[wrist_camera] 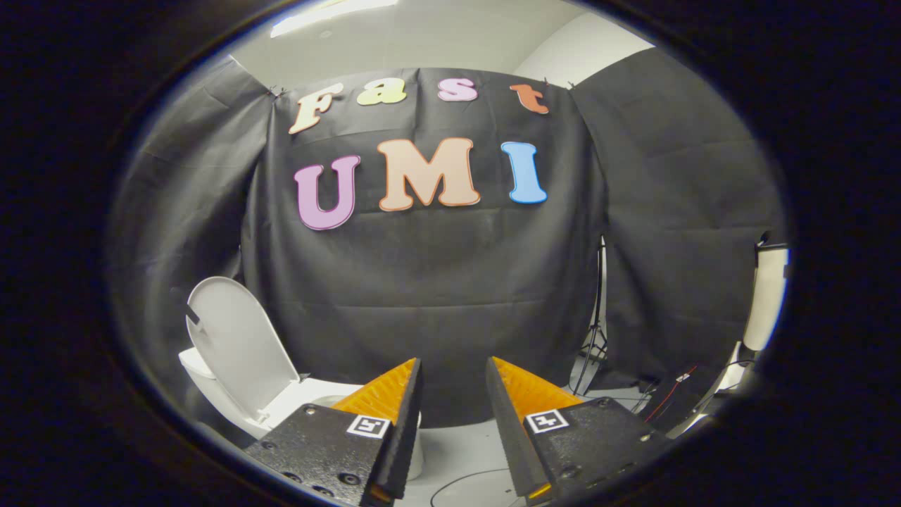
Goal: Open the toilet lid.
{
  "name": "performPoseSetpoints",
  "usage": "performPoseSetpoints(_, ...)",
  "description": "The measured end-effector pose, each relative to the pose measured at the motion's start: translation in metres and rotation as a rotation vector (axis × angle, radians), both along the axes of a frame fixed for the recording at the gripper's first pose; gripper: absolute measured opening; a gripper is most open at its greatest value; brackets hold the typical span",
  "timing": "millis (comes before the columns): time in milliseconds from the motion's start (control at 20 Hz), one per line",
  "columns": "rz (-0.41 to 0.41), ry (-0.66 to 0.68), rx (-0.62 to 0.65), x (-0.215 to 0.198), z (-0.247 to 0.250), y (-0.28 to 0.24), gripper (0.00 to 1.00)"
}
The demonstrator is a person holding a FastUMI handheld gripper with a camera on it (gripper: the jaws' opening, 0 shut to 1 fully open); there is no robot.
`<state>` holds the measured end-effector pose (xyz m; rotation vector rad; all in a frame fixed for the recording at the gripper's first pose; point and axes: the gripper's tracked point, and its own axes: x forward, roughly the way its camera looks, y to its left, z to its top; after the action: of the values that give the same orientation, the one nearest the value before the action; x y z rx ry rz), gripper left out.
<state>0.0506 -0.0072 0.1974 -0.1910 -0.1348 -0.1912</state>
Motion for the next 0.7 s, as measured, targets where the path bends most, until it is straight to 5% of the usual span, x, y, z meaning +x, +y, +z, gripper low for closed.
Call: performPoseSetpoints(700, 0.167, 0.025, 0.118, 0.068, -0.018, -0.003, 0.56)
